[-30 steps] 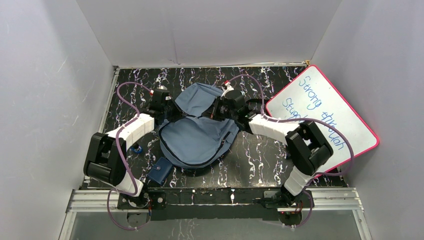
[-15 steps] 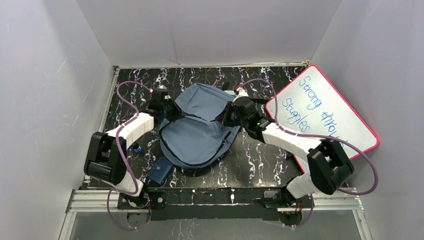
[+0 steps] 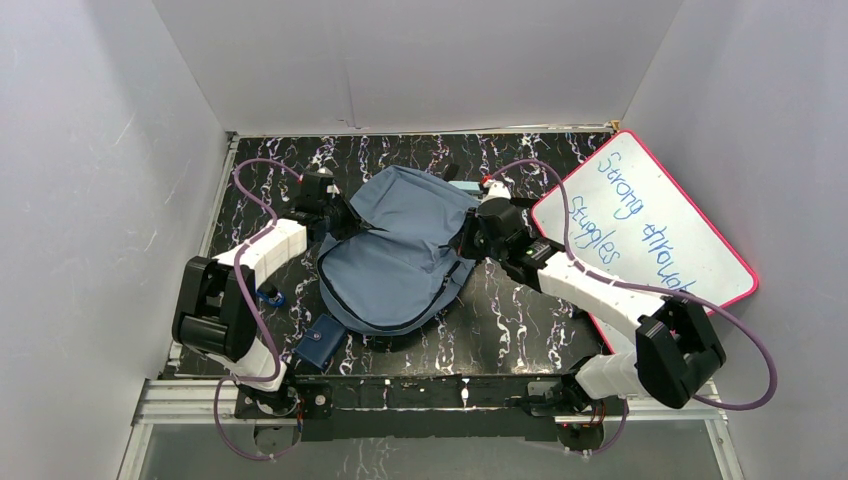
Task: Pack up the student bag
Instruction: Zip the student bag at the center of the board.
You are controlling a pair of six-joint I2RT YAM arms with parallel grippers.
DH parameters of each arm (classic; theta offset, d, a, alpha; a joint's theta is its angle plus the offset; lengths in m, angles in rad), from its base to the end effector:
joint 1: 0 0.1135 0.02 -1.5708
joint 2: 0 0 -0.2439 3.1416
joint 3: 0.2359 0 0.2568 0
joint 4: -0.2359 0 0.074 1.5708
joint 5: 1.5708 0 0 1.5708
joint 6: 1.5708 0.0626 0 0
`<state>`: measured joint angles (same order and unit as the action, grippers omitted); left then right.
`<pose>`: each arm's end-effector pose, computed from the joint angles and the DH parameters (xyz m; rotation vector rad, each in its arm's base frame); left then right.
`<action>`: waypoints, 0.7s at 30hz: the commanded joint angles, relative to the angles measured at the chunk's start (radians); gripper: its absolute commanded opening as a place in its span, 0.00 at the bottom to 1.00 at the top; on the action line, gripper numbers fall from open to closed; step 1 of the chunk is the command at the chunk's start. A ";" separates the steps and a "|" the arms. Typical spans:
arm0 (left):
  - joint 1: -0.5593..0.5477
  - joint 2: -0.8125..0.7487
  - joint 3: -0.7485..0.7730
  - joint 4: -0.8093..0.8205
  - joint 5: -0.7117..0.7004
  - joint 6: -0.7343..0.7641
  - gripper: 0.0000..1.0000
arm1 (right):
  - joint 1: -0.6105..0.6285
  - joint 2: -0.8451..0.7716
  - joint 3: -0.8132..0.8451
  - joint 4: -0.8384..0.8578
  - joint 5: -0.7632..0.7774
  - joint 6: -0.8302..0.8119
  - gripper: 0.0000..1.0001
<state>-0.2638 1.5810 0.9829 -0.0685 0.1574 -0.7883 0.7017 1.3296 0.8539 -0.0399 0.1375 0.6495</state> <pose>0.3540 -0.1058 0.1824 -0.5185 2.2762 -0.7280 0.2572 0.2062 0.2223 0.0302 2.1531 0.6684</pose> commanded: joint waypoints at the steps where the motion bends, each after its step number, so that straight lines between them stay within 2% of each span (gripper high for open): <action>1: 0.046 0.004 0.037 -0.007 -0.092 0.044 0.01 | -0.033 -0.048 -0.012 -0.086 0.130 -0.070 0.00; 12: 0.054 0.007 0.052 -0.013 -0.085 0.054 0.01 | -0.036 -0.092 -0.023 -0.132 0.107 -0.097 0.00; 21: 0.055 0.022 0.123 -0.020 -0.022 0.108 0.02 | -0.036 -0.112 -0.003 -0.135 0.102 -0.119 0.00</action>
<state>-0.2554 1.6024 1.0401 -0.1040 0.2008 -0.7460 0.6998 1.2690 0.8520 -0.1127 0.1402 0.5911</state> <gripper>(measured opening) 0.035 0.020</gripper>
